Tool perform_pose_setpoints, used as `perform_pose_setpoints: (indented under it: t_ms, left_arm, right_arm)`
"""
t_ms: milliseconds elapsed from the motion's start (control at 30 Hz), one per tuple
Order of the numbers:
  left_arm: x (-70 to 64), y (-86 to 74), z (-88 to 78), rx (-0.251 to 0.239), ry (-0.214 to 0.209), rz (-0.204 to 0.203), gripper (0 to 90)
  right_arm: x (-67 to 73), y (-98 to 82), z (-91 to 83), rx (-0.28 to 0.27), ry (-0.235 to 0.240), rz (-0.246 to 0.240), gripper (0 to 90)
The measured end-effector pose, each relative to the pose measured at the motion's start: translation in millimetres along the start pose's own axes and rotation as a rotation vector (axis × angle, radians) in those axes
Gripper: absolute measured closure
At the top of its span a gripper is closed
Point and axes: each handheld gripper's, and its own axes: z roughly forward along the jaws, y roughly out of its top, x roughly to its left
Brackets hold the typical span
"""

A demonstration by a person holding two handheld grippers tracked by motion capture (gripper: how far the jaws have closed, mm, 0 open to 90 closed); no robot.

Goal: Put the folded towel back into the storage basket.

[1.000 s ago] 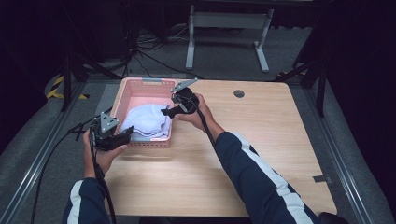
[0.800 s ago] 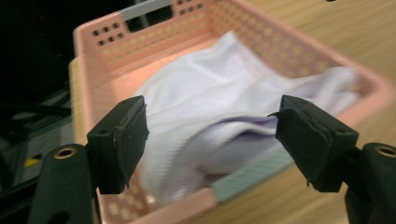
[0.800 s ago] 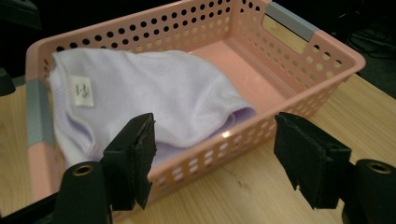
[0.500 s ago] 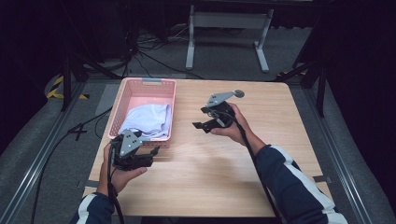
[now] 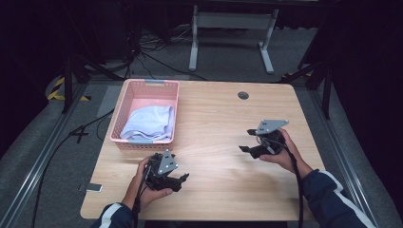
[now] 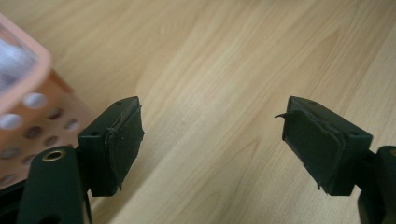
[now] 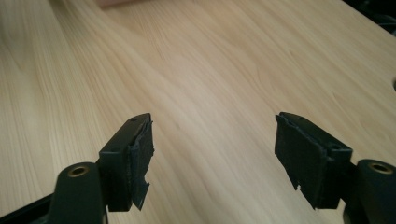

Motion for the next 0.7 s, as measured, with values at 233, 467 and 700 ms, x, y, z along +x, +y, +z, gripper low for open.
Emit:
perform_pose_setpoints:
  t_ms: [233, 467, 700]
  left_arm:
    - [2.5, -8.0, 13.1, 0.041, -0.052, 0.006, 20.9]
    - [3.6, -12.4, 22.2, 0.074, -0.086, 0.017, 20.5]
    - [6.9, -20.7, 32.4, 0.057, -0.125, -0.025, 17.9]
  right_arm:
    - [-2.7, -62.3, -26.2, 0.046, -0.034, 0.040, 27.5]
    - [2.9, -108.0, -46.0, 0.048, -0.047, 0.111, 27.0]
    - [6.0, -142.0, -58.5, 0.037, -0.061, 0.212, 24.6]
